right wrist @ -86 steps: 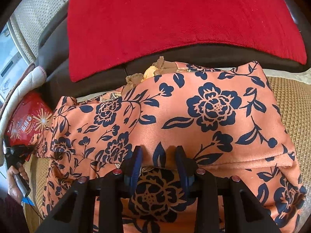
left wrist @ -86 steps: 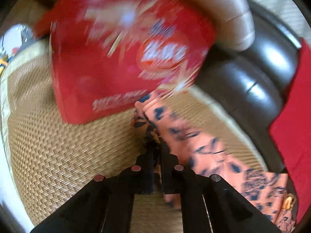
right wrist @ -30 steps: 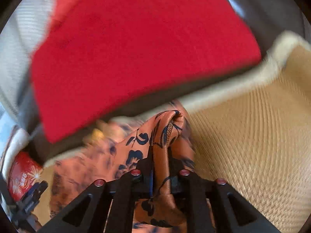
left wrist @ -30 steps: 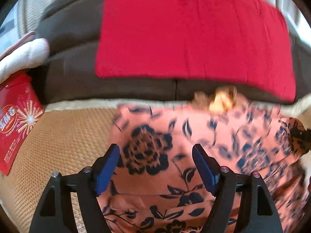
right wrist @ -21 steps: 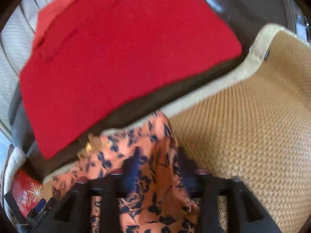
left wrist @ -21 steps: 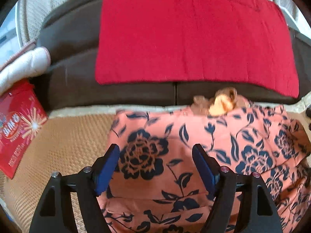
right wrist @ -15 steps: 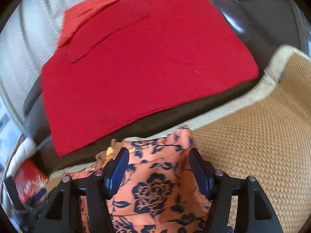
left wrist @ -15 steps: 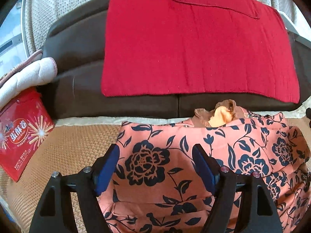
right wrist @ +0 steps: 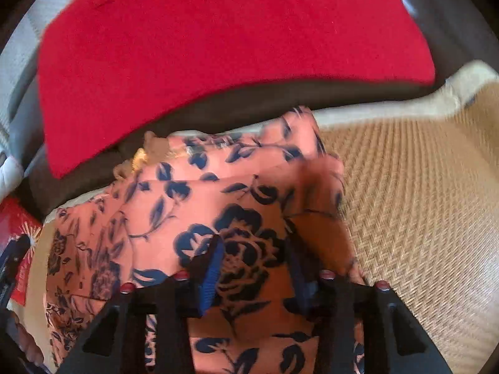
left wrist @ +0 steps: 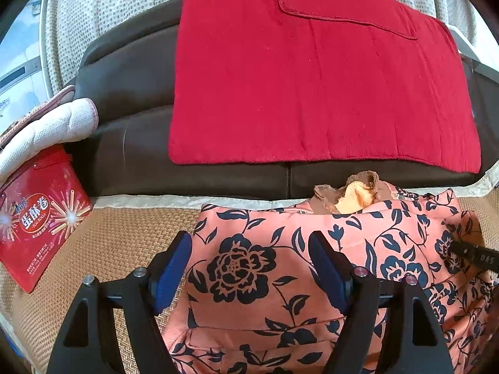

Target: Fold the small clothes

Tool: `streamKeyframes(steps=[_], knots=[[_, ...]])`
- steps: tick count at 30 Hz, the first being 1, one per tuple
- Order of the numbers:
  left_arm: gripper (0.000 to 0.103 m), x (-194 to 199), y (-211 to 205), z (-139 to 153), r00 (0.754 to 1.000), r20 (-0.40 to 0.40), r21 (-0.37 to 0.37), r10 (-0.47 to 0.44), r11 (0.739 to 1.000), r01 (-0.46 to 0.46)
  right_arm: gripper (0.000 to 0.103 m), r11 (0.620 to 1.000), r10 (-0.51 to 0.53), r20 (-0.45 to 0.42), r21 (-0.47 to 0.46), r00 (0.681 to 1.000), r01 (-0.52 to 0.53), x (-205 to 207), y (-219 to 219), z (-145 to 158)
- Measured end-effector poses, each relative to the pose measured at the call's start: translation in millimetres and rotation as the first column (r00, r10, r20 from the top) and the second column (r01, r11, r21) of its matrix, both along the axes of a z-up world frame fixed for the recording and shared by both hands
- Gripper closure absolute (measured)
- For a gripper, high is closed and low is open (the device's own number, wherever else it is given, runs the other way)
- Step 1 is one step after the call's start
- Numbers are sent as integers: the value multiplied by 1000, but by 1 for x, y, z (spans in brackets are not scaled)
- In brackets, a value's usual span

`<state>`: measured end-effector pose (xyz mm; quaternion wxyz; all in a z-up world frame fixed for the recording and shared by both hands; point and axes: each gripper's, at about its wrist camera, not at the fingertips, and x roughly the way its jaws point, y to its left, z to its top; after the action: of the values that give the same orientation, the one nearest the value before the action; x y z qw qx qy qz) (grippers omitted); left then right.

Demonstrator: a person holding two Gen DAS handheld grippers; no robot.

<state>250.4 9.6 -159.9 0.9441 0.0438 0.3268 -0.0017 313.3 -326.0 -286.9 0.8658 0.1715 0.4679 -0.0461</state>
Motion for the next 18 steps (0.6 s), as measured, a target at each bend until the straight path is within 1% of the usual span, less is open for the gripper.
streamKeyframes(steps=[1, 5, 7, 10, 12, 15, 18], knots=[[25, 0, 0, 0, 1000, 1, -1, 0, 1000, 0, 63, 1000, -1, 15, 3, 1000, 1, -1, -1, 5], [25, 0, 0, 2, 1000, 7, -5, 1, 1000, -1, 62, 1000, 18, 148, -11, 989, -17, -13, 2, 32], [25, -1, 0, 3, 1000, 11, -6, 1, 1000, -1, 62, 999, 37, 181, -3, 983, -37, -18, 5, 38], [25, -4, 1, 7, 1000, 24, -9, 4, 1000, -4, 62, 997, 58, 166, 32, 984, -64, -13, 11, 37], [25, -5, 3, 9, 999, 33, -8, 16, 1000, -16, 62, 997, 70, 162, 33, 984, -76, -13, 16, 36], [25, -7, 7, 12, 998, 43, -11, 41, 999, -40, 62, 994, 95, 183, 36, 978, -104, -13, 26, 37], [25, -8, 15, 14, 996, 42, -15, 77, 997, -76, 62, 992, 111, 187, 34, 976, -120, -12, 34, 36]])
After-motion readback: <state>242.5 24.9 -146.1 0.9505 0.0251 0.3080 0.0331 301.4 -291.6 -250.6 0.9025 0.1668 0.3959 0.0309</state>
